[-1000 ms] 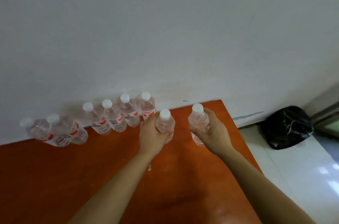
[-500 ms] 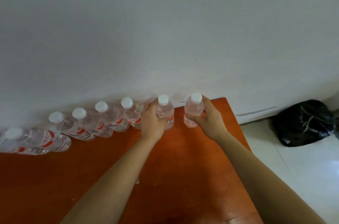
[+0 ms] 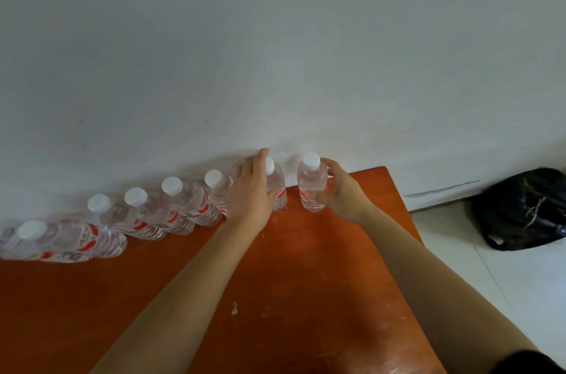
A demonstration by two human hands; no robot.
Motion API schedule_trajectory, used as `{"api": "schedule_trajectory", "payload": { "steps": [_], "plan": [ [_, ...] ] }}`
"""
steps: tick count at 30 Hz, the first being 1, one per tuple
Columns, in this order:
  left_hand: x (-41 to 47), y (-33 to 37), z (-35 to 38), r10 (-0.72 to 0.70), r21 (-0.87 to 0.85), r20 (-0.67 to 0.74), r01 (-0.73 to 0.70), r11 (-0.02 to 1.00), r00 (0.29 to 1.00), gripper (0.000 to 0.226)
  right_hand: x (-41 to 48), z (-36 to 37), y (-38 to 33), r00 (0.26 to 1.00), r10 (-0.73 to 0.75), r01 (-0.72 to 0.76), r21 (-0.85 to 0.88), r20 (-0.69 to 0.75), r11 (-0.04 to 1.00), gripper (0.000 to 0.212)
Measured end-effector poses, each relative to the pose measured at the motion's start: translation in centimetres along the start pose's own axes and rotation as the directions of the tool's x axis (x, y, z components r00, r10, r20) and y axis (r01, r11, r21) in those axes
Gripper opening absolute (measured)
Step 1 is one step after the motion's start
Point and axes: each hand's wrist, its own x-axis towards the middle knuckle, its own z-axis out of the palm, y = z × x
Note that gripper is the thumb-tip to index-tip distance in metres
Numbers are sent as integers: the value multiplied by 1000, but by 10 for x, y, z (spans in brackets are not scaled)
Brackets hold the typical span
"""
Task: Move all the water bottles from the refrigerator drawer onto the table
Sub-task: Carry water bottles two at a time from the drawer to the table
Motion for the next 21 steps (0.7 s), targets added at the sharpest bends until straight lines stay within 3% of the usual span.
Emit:
{"api": "schedule_trajectory", "payload": {
  "steps": [4,15,21],
  "plan": [
    [8,-2,-5,64,125,56,-71,990,996,71,-1,0,0,998,23,-25,17,65,1000,81],
    [12,-26,-24,69,416,62,-88,905,996,67,16,39,-25,982,28,-66,202,185,977,81],
    [10,-27,-32,81,414,111,-120,902,990,70,11,47,-30,983,84,-105,122,163,987,81]
  ]
}}
